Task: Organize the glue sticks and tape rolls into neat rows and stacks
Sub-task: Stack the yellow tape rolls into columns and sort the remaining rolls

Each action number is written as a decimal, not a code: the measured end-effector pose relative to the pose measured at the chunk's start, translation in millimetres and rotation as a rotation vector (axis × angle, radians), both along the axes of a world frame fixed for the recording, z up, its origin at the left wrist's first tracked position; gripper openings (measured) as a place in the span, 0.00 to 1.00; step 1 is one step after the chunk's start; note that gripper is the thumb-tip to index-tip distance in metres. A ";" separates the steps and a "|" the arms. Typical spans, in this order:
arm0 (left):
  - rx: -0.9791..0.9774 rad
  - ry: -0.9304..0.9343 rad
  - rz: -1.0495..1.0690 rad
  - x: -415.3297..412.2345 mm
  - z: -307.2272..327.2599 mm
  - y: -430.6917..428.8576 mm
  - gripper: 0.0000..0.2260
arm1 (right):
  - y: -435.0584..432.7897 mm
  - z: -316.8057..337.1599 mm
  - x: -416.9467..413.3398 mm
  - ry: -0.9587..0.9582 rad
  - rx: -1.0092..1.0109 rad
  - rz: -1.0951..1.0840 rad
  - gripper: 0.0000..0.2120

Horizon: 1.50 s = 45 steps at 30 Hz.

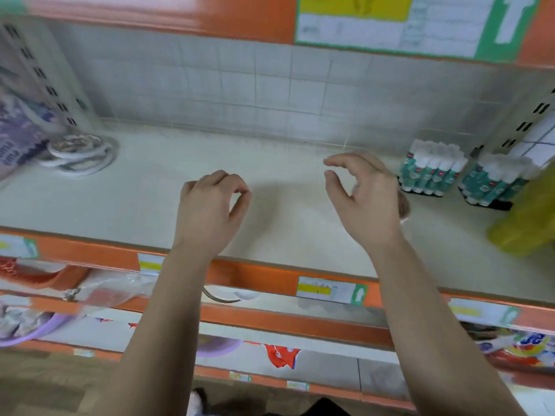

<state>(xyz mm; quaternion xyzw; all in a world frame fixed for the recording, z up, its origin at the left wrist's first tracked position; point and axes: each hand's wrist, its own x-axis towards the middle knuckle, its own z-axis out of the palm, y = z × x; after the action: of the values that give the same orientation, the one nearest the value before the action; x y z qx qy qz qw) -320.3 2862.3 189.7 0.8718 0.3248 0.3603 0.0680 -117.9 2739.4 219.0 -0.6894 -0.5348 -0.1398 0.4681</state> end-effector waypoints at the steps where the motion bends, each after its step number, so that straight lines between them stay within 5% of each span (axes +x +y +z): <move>1: 0.000 -0.001 0.020 -13.3 -0.9 8.6 0.08 | 13.7 -0.6 -11.9 -0.012 -0.008 0.041 0.07; 14: -0.053 0.026 0.169 -197.9 -6.6 135.8 0.12 | 201.2 -17.3 -188.8 0.032 -0.269 0.341 0.08; 21: -0.088 0.015 0.178 -253.4 -12.8 177.5 0.05 | 276.8 -23.2 -252.0 -0.001 -0.335 0.386 0.07; 30: -0.101 0.027 0.145 -284.2 -18.2 206.3 0.05 | 333.7 -44.1 -285.4 -0.043 -0.481 0.350 0.12; 45: -0.102 0.114 0.091 -255.2 -9.5 252.6 0.08 | 311.5 -39.1 -255.0 -0.038 -0.389 0.282 0.03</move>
<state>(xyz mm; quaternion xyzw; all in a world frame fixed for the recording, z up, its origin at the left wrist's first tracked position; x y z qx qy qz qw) -575.4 3114.9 180.2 0.8706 0.3854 0.2959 0.0771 -372.9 3050.9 179.9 -0.6825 -0.6513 0.0196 0.3309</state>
